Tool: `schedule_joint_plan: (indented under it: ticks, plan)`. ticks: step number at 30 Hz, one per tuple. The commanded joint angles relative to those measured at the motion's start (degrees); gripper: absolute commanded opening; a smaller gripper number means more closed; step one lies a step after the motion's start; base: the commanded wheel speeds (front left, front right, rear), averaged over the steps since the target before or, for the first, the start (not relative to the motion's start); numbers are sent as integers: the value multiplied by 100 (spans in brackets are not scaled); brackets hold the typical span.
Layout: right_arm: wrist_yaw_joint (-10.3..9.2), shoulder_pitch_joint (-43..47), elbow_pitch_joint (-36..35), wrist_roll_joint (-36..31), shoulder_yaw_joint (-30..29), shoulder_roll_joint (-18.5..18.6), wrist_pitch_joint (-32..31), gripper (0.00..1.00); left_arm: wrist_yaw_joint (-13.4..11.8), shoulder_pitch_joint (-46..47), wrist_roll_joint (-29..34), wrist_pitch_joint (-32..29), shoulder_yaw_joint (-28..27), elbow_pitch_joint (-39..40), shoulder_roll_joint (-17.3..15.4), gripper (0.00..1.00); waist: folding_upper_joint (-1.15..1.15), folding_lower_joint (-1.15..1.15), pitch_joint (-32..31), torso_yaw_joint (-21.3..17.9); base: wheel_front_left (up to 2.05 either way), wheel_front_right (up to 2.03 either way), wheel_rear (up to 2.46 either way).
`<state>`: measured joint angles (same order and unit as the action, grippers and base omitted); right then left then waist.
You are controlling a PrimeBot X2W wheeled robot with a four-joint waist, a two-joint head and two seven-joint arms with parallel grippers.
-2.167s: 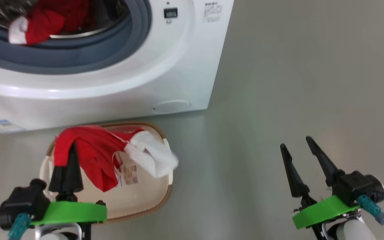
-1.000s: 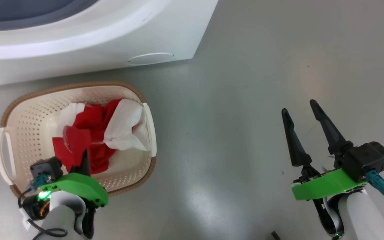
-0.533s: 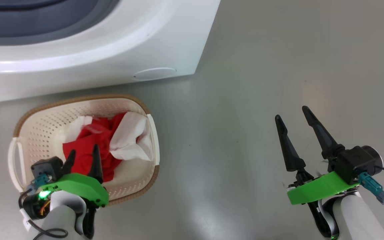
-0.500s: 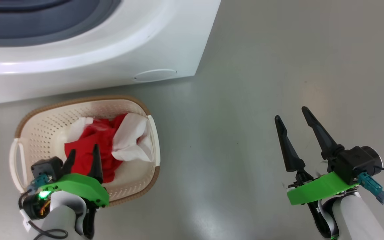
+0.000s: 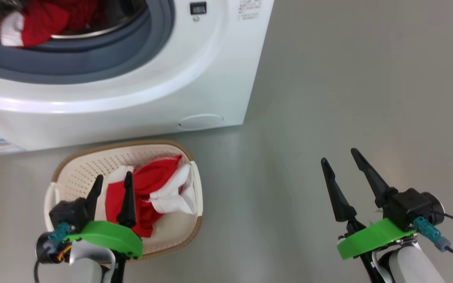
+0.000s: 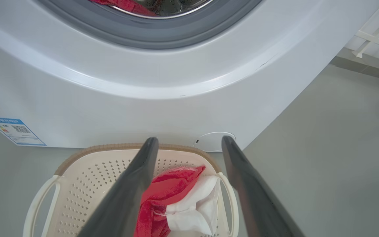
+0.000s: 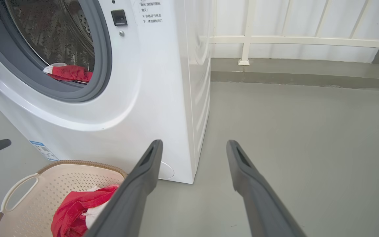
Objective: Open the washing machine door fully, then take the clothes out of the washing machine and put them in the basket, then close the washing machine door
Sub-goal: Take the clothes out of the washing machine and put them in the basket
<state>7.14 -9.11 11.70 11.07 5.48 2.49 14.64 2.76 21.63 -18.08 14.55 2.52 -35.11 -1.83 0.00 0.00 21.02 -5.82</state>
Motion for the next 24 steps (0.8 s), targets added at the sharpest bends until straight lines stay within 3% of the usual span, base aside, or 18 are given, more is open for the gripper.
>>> schedule_joint_plan:
  ticks: [1,12,24]
  plan:
    - [35,109,-82,109,112,39,36,100,-88,-200,82,45,-93,328,-105,100,0,0,-353,171,0,0,0]
    - [35,423,99,87,6,39,36,100,-397,-936,652,45,182,1902,-106,100,0,0,-1055,359,0,0,0]
    - [35,822,224,35,-130,39,36,100,-545,-1864,805,-99,332,2887,-183,100,0,0,-1701,419,0,0,0]
